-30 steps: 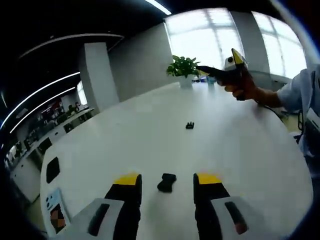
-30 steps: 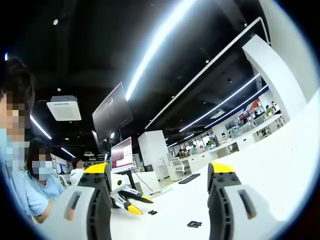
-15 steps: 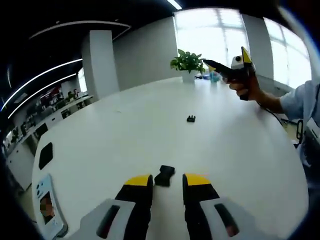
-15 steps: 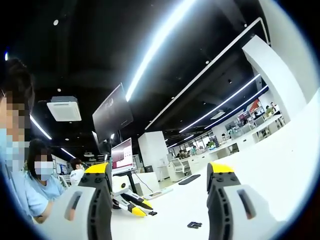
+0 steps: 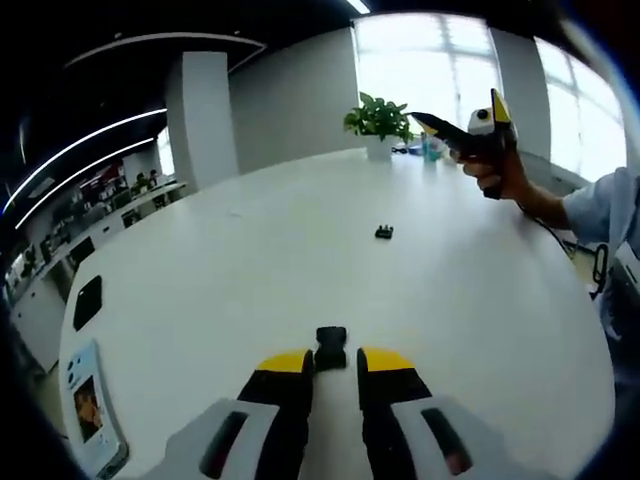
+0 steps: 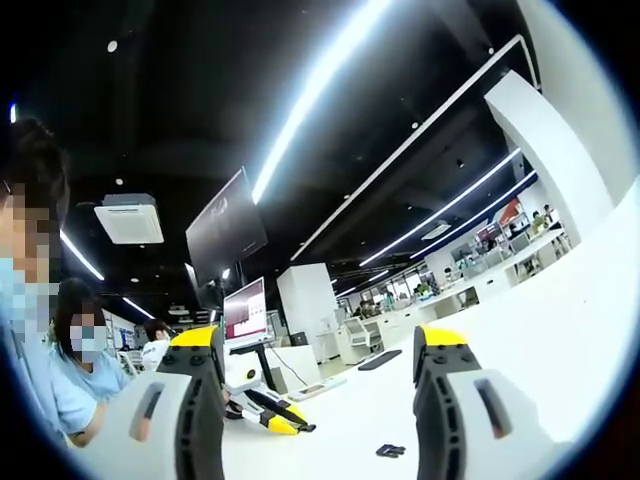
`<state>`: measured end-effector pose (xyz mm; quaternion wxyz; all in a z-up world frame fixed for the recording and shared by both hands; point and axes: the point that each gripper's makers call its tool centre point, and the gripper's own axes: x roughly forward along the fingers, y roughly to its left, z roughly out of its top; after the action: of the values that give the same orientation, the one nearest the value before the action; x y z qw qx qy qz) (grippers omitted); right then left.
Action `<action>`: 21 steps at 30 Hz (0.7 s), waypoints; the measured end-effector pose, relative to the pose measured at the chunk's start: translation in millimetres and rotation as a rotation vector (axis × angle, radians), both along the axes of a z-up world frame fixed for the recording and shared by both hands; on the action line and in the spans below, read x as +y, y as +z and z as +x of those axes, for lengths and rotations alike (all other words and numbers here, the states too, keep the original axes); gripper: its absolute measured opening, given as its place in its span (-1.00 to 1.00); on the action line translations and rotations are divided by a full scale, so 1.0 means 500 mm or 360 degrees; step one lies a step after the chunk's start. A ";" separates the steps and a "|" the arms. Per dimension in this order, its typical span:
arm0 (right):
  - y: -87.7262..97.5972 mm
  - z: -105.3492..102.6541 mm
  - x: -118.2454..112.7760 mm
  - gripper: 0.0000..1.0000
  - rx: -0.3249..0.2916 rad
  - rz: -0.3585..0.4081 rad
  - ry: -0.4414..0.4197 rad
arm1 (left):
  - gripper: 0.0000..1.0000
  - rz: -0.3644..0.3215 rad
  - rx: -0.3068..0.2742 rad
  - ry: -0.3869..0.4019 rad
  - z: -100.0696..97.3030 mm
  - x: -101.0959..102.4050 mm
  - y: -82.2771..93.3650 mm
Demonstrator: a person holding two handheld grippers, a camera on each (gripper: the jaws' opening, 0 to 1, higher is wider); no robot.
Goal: Snap the two parts of the plastic buckle together until the buckle closes and remains connected.
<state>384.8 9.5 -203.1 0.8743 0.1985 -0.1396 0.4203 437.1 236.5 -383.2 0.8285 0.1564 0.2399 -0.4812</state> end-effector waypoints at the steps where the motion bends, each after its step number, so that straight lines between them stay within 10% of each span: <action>1: 0.000 -0.001 0.000 0.57 0.0000 -0.0001 0.0000 | -0.73 0.0001 0.0002 0.0003 0.000 0.001 -0.001; 21: -0.006 0.006 -0.002 0.56 0.0023 0.0000 0.0002 | -0.77 0.0069 -0.0055 0.0006 -0.008 -0.033 -0.003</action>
<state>387.6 8.3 -206.4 0.8751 0.2015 -0.1332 0.4194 433.3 219.9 -384.6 0.8298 0.1822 0.2364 -0.4715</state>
